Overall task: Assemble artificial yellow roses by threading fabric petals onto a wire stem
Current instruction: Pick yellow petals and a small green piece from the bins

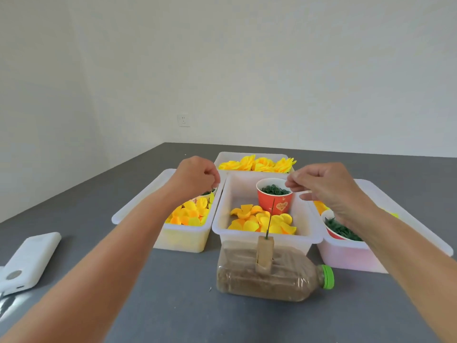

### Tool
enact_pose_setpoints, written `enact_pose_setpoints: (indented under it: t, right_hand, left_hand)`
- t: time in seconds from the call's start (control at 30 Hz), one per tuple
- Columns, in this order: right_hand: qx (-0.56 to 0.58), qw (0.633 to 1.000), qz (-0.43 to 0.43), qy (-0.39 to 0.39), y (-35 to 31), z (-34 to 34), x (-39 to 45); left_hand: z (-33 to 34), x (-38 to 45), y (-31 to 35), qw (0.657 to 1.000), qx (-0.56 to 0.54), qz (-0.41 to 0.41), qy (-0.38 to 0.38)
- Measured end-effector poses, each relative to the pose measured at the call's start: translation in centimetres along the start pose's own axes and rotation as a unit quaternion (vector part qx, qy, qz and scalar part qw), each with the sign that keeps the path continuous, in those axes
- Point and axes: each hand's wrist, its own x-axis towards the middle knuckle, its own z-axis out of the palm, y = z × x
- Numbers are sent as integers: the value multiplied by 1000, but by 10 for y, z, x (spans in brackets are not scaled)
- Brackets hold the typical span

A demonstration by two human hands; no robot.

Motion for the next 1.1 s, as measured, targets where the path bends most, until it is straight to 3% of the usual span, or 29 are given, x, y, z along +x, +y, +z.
enact_pose_setpoints:
  t: [0.27,0.53,0.8,1.0,1.1]
  right_hand:
    - [-7,995,-57,-81,14,58,81]
    - [-30,976,-111,-187,48,113,136]
    - [-62,966,-126,-217,75,144,145]
    - [-91,954,-136,-250,84,158,146]
    - [-88,953,-126,-263,90,165,145]
  left_hand:
    - [23,69,-45,998,-13,-24,57]
    - [43,99,-101,988,50,-51,134]
    - [76,103,-128,990,90,-65,82]
    - [88,97,-140,974,161,-153,54]
    - [80,94,-147,965,140,-207,74]
